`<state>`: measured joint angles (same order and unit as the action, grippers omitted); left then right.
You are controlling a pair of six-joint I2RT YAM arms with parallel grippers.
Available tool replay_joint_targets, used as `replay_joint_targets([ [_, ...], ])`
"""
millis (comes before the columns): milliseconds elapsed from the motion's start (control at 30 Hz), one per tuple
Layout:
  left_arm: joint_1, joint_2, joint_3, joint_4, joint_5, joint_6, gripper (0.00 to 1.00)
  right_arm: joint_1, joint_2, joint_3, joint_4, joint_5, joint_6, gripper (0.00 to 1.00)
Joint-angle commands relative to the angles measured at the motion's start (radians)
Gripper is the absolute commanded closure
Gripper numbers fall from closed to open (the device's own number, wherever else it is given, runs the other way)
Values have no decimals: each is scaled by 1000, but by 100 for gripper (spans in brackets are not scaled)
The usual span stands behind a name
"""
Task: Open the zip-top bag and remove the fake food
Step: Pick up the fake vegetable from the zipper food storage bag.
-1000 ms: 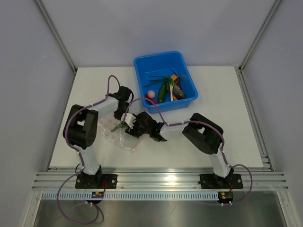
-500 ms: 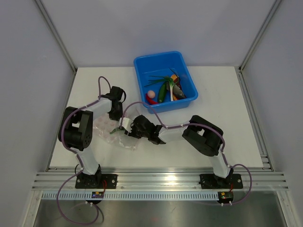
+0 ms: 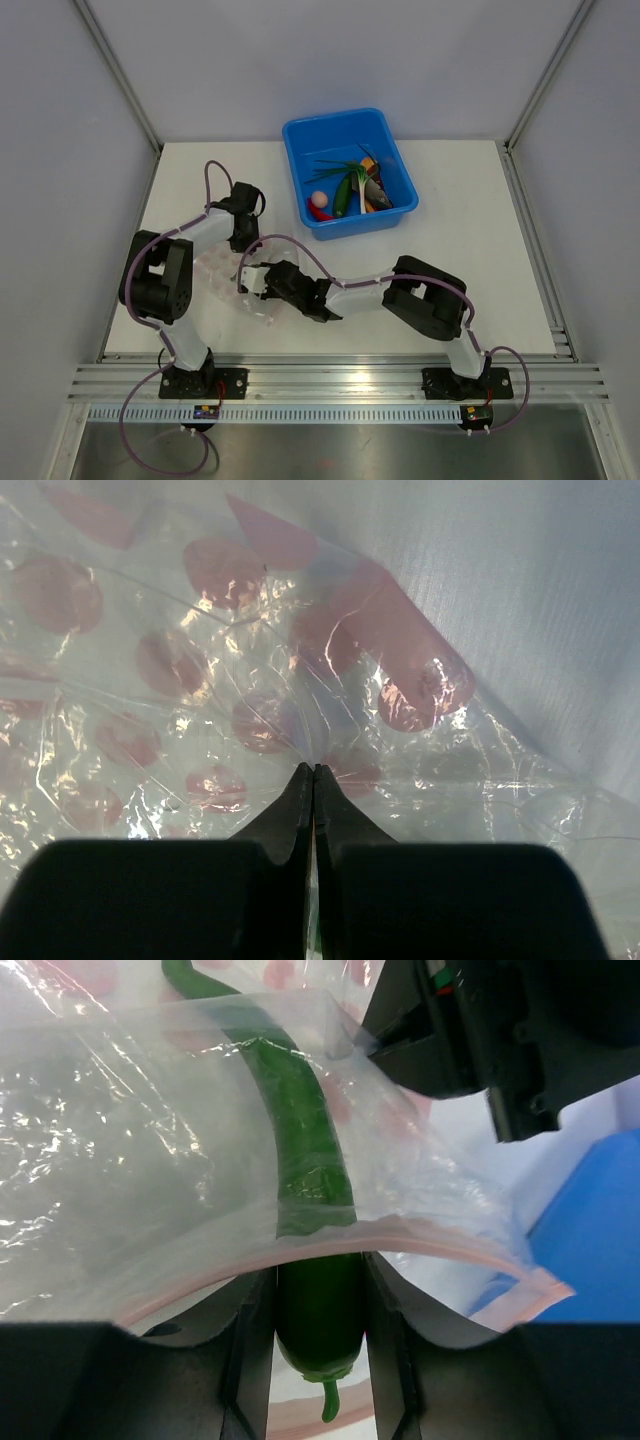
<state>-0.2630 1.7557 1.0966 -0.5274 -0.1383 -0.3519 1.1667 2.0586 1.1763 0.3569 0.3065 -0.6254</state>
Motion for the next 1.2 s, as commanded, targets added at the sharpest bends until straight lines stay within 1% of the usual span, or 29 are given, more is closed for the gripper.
replay_joint_targets([
  [0, -4, -33, -4, 30, -1, -7, 100, 25, 8, 40, 76, 146, -109, 73],
  [233, -4, -13, 8, 21, -30, -15, 100, 47, -3, 54, 42, 238, -171, 74],
  [367, -2, -2, 17, 14, -56, -27, 100, 48, -26, 59, -38, 290, -174, 74],
  [433, 1, -5, 14, 15, -70, -36, 100, 47, -41, 37, -42, 305, -184, 75],
  [533, 21, -25, -3, 35, -51, -58, 100, 48, -84, -1, -26, 338, -194, 75],
  [600, 56, -50, -35, 66, -23, -74, 100, 47, -132, -29, -21, 356, -189, 75],
  [633, 85, -58, -43, 85, 8, -88, 100, 48, -164, -35, -19, 380, -177, 75],
  [767, 146, -79, -84, 116, 48, -128, 100, 47, -251, -67, -16, 436, -139, 76],
  [867, 159, -119, -102, 128, 2, -151, 100, 47, -308, -79, -39, 459, -99, 77],
  [933, 159, -168, -127, 150, -30, -159, 100, 47, -339, -60, -105, 465, -42, 76],
  [1033, 160, -212, -142, 162, -86, -173, 100, 48, -367, -44, -157, 465, 18, 76],
  [1167, 160, -205, -136, 178, -106, -188, 100, 34, -417, -50, -131, 483, 29, 76],
])
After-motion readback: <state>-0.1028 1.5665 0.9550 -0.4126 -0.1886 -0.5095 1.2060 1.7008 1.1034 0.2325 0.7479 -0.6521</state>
